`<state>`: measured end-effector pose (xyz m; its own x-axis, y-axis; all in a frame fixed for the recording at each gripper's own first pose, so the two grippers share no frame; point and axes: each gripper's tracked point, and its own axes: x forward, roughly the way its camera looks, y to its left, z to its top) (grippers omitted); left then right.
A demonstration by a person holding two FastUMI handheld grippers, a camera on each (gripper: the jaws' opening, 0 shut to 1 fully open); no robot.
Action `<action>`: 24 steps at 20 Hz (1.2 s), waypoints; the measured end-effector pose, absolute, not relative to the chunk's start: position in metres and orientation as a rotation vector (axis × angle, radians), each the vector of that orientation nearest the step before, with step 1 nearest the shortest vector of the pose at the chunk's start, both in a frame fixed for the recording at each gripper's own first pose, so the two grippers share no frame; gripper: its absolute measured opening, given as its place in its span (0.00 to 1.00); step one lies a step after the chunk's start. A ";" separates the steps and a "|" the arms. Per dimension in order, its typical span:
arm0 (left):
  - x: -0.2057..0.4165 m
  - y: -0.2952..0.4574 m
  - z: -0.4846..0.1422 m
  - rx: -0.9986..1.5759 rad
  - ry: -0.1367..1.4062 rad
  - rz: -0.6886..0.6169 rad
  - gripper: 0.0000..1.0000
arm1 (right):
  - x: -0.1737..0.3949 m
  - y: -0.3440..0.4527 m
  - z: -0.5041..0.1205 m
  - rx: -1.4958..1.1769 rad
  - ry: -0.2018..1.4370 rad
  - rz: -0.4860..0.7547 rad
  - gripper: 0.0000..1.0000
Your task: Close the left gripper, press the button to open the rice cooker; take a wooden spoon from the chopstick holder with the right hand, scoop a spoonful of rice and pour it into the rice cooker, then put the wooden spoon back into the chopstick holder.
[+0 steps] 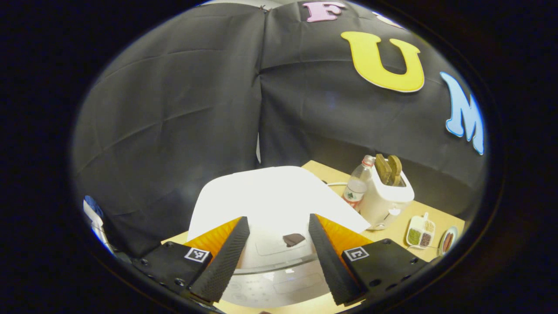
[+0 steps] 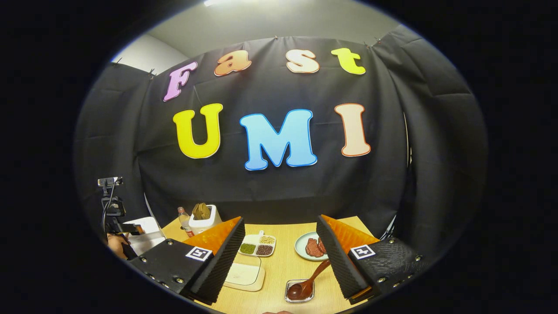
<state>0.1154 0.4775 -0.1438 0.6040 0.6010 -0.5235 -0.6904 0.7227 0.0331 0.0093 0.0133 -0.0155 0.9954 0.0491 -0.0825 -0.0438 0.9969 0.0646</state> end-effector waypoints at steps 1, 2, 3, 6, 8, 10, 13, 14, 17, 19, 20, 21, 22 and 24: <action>0.115 0.476 -0.147 -0.178 0.545 0.748 0.96 | 0.007 0.015 -0.016 0.059 0.086 0.051 0.99; 0.114 0.475 -0.152 -0.179 0.554 0.745 0.96 | 0.008 0.018 -0.015 0.055 0.087 0.053 0.99; 0.113 0.474 -0.155 -0.180 0.564 0.742 0.96 | 0.006 0.019 -0.014 0.053 0.087 0.054 0.99; 0.113 0.475 -0.154 -0.166 0.548 0.738 0.99 | 0.004 0.022 -0.015 0.045 0.091 0.054 0.99; 0.112 0.473 -0.158 -0.172 0.560 0.732 0.96 | 0.004 0.023 -0.017 0.044 0.099 0.055 0.99; 0.111 0.474 -0.162 -0.164 0.569 0.726 0.99 | 0.002 0.025 -0.018 0.049 0.105 0.057 1.00; 0.112 0.472 -0.166 -0.166 0.571 0.723 0.97 | -0.002 0.026 -0.021 0.050 0.109 0.053 0.99; 0.112 0.472 -0.167 -0.165 0.569 0.723 0.97 | -0.003 0.027 -0.021 0.054 0.107 0.052 1.00; 0.112 0.473 -0.165 -0.150 0.552 0.715 0.97 | -0.007 0.025 -0.021 0.061 0.101 0.046 0.99; 0.112 0.471 -0.164 -0.133 0.562 0.693 0.99 | -0.008 0.020 -0.017 0.061 0.087 0.038 1.00; 0.111 0.471 -0.162 -0.115 0.569 0.684 0.94 | -0.009 0.019 -0.015 0.064 0.082 0.040 1.00; 0.111 0.466 -0.158 -0.103 0.563 0.665 0.97 | -0.009 0.016 -0.012 0.063 0.077 0.033 0.99; 0.113 0.459 -0.147 -0.095 0.543 0.642 0.96 | -0.008 0.012 -0.010 0.063 0.070 0.025 0.99; 0.115 0.443 -0.121 -0.083 0.485 0.591 0.96 | -0.009 0.007 -0.006 0.068 0.059 0.013 0.99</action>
